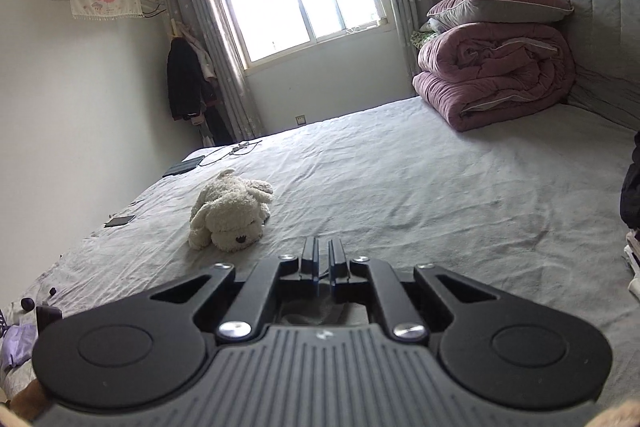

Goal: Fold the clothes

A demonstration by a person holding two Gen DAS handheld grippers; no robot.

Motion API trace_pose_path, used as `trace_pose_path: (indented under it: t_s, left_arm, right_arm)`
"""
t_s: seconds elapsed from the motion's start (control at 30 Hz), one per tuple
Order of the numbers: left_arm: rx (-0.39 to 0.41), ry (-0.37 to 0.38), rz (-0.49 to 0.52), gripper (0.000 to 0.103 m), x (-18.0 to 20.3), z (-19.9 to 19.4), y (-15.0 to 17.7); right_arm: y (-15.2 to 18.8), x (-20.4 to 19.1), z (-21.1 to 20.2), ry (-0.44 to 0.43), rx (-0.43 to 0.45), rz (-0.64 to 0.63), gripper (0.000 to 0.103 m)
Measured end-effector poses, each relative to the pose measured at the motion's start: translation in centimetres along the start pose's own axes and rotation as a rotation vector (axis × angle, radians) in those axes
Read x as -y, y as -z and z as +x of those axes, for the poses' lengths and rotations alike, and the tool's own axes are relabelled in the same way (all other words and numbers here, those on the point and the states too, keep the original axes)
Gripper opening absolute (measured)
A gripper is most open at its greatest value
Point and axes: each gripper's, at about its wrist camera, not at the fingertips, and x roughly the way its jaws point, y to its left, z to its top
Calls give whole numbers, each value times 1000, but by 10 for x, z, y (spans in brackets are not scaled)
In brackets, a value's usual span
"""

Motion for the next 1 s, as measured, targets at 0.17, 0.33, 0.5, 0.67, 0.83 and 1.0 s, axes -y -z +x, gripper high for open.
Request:
trace_pose_path:
  t_s: [0.17, 0.33, 0.5, 0.67, 0.83, 1.0]
  left_arm:
    - [-13, -33, 17, 2, 4, 5, 5]
    - [50, -54, -107, 2, -19, -21, -4]
    - [71, -106, -221, 2, -43, -34, -10]
    - [168, -158, -391, 2, -72, -67, -21]
    - [255, -307, -478, 0, -100, -100, -21]
    - [263, -485, -474, 0, -126, -103, -18]
  right_arm:
    - [28, -6, 33, -13, -172, -107, 23]
    - [54, -15, 58, 9, -313, -163, 59]
    - [78, -25, 75, -3, -438, -226, 59]
    - [103, -44, 86, -35, -513, -358, 59]
    - [120, -70, 83, -105, -550, -498, 1]
    - [105, -83, 56, -186, -448, -533, 1]
